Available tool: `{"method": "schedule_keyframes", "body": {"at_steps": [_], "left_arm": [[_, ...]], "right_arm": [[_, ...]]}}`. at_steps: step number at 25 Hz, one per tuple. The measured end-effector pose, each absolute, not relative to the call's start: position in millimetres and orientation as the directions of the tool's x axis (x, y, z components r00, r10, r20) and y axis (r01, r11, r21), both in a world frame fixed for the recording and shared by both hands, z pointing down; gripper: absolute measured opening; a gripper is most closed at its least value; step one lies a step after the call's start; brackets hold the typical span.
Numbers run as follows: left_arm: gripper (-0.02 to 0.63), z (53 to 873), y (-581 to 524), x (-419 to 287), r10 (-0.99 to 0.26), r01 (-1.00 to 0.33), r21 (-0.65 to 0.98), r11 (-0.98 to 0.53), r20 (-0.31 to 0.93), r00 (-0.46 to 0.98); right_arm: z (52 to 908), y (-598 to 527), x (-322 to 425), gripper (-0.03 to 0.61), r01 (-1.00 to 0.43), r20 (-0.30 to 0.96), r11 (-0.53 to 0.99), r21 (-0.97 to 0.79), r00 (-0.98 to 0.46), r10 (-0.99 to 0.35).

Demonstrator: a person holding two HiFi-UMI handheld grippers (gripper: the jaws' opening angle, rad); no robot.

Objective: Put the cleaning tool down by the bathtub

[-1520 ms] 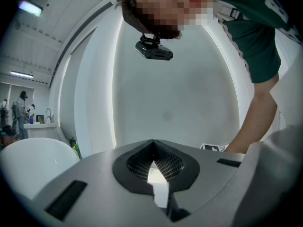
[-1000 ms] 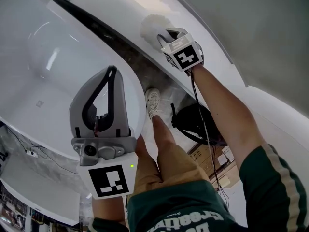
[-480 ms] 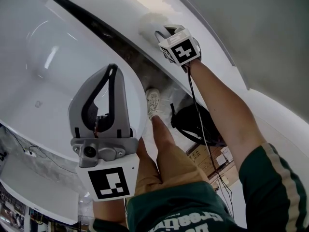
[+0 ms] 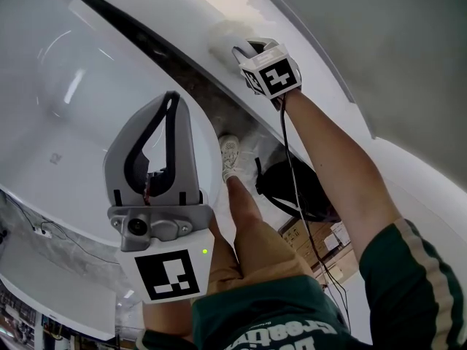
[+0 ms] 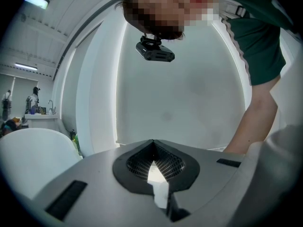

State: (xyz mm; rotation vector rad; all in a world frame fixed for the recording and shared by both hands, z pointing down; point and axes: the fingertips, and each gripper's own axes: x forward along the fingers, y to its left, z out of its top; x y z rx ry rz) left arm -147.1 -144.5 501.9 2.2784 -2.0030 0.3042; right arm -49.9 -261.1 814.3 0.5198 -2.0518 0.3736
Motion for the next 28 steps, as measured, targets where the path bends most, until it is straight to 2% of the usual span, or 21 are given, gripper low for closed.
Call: {"method": "schedule_keyframes", "body": {"at_steps": [19, 26, 27, 28], "left_arm": [[0.006, 507.8, -146.4, -145.3, -0.968, -0.99, -0.04, -0.138, 0.214, 0.127], [0.006, 506.5, -148.1, -143.9, -0.965, -0.989, -0.04, -0.14, 0.228, 0.128], [0.006, 505.4, -147.6, -144.1, -0.965, -0.99, -0.041, -0.138, 0.229, 0.125], [0.006, 504.1, -146.6, -144.2, -0.965, -0.99, -0.041, -0.136, 0.23, 0.123]], "right_arm": [[818.8, -265.5, -58.0, 0.094, -0.516, 0.831, 0.855, -0.051, -0.497, -0.25], [820.5, -265.3, -55.7, 0.097, -0.47, 0.818, 0.881, -0.045, -0.524, -0.237], [819.9, -263.9, -56.2, 0.105, -0.454, 0.818, 0.89, -0.035, -0.525, -0.235], [818.9, -262.0, -57.2, 0.153, -0.438, 0.819, 0.898, -0.031, -0.527, -0.228]]}}
